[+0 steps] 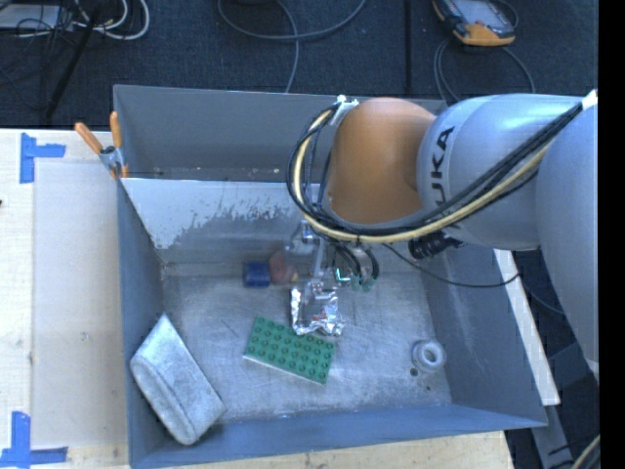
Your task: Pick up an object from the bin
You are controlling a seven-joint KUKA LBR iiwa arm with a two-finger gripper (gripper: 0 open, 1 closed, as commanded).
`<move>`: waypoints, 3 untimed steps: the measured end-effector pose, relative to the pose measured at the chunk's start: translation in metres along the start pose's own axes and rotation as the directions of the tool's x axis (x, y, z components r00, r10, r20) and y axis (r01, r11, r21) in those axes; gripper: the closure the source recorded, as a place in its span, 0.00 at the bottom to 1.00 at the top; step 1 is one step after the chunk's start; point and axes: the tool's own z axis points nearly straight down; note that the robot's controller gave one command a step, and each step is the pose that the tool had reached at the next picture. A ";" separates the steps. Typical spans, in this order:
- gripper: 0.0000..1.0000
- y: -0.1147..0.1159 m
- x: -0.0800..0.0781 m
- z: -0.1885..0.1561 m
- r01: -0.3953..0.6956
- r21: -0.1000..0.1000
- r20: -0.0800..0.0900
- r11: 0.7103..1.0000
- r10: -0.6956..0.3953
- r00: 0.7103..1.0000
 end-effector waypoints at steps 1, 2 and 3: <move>0.00 -0.015 0.039 0.077 0.177 -0.002 0.018 0.984 -0.177 0.984; 1.00 -0.016 0.038 0.074 0.175 -0.001 0.020 0.985 -0.175 0.984; 1.00 -0.058 0.050 -0.045 0.286 0.005 0.014 0.958 -0.286 0.958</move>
Offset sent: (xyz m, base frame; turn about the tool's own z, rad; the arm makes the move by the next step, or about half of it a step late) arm -0.0435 -0.0181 -0.0815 -0.1794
